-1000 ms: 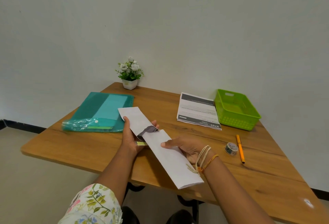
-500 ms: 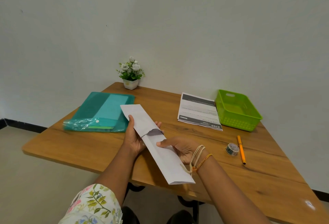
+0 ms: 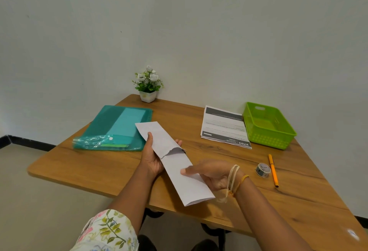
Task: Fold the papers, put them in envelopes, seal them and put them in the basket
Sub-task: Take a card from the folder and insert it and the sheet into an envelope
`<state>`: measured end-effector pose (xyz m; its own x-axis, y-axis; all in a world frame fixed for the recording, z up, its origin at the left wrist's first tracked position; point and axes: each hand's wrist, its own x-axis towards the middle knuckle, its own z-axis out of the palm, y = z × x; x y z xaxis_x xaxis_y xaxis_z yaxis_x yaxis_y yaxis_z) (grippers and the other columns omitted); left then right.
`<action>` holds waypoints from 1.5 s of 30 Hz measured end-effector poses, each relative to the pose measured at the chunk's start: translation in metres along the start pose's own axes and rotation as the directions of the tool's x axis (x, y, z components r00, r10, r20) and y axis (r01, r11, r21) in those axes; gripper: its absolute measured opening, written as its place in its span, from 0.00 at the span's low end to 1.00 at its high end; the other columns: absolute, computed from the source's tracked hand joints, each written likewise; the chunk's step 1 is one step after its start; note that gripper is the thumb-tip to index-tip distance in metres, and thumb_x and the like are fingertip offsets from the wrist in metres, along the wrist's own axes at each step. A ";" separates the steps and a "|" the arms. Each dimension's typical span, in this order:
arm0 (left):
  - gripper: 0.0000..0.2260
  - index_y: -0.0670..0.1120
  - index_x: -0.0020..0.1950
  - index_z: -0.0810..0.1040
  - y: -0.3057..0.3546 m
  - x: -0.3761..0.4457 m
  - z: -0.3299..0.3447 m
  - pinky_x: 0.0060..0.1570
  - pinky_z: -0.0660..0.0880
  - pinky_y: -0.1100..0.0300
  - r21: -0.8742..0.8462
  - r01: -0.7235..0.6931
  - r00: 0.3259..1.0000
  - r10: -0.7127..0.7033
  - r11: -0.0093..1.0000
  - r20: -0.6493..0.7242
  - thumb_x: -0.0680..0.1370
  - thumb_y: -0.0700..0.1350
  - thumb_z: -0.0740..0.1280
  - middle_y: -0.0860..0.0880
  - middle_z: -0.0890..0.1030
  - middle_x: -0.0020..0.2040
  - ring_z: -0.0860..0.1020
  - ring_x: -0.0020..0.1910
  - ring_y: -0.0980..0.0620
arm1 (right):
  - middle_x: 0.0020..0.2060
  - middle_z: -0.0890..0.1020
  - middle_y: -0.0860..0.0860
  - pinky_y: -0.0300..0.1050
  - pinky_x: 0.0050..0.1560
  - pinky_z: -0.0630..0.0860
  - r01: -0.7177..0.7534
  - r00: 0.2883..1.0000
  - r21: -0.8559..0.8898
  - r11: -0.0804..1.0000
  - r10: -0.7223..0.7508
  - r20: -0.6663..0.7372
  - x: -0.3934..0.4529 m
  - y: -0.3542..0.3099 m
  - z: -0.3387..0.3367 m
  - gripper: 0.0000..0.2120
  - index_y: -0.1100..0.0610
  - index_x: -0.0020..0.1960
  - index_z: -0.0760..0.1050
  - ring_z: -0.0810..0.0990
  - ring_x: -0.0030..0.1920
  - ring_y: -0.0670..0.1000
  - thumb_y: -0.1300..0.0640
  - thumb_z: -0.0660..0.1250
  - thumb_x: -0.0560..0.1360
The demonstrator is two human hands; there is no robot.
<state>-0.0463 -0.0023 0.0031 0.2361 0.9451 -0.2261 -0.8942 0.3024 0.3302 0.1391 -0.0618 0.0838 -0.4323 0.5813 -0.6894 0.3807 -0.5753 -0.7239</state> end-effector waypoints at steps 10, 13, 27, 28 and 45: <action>0.36 0.44 0.70 0.66 -0.001 0.000 0.000 0.50 0.76 0.34 0.051 0.019 1.000 -0.019 0.999 -0.014 0.70 0.63 0.69 0.34 0.74 0.65 0.79 0.57 0.34 | 0.51 0.82 0.62 0.56 0.49 0.81 0.347 0.869 0.262 0.901 -0.204 -0.450 0.039 -0.007 0.017 0.20 0.66 0.53 0.76 0.83 0.46 0.59 0.64 0.78 0.65; 0.37 0.44 0.72 0.66 0.000 0.003 -0.003 0.50 0.77 0.34 0.007 -0.008 1.000 0.008 1.000 -0.019 0.71 0.63 0.68 0.33 0.73 0.66 0.78 0.56 0.33 | 0.54 0.81 0.62 0.58 0.49 0.81 0.417 0.890 0.349 0.839 -0.299 -0.345 0.031 -0.009 0.020 0.12 0.65 0.53 0.76 0.82 0.49 0.59 0.65 0.72 0.71; 0.39 0.39 0.70 0.67 -0.001 -0.002 0.003 0.49 0.77 0.35 0.034 0.028 0.999 -0.027 0.999 -0.029 0.72 0.68 0.63 0.31 0.77 0.60 0.79 0.55 0.33 | 0.58 0.81 0.50 0.38 0.40 0.80 0.578 0.619 -0.336 0.743 -0.668 -0.413 0.036 -0.001 0.018 0.12 0.56 0.45 0.80 0.82 0.51 0.49 0.58 0.79 0.64; 0.38 0.39 0.70 0.67 -0.002 -0.002 0.004 0.50 0.77 0.35 0.041 0.023 0.999 -0.021 0.999 -0.040 0.72 0.68 0.63 0.32 0.78 0.58 0.79 0.54 0.33 | 0.56 0.82 0.48 0.41 0.44 0.81 0.521 0.534 -0.471 0.712 -0.702 -0.471 0.044 0.001 0.020 0.12 0.52 0.41 0.78 0.81 0.54 0.46 0.54 0.79 0.63; 0.37 0.40 0.72 0.62 -0.007 -0.007 0.007 0.58 0.74 0.36 0.292 0.076 0.996 -0.057 0.953 -0.074 0.65 0.34 0.72 0.31 0.74 0.62 0.76 0.59 0.32 | 0.54 0.73 0.47 0.35 0.38 0.76 0.596 0.671 -0.326 0.733 -0.679 -0.300 0.052 0.013 0.004 0.24 0.47 0.59 0.72 0.76 0.48 0.48 0.69 0.67 0.69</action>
<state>-0.0396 -0.0100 0.0086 0.2577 0.9145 -0.3120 -0.7237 0.3966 0.5648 0.1183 -0.0415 0.0385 -0.3030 0.9528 0.0208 0.2880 0.1124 -0.9510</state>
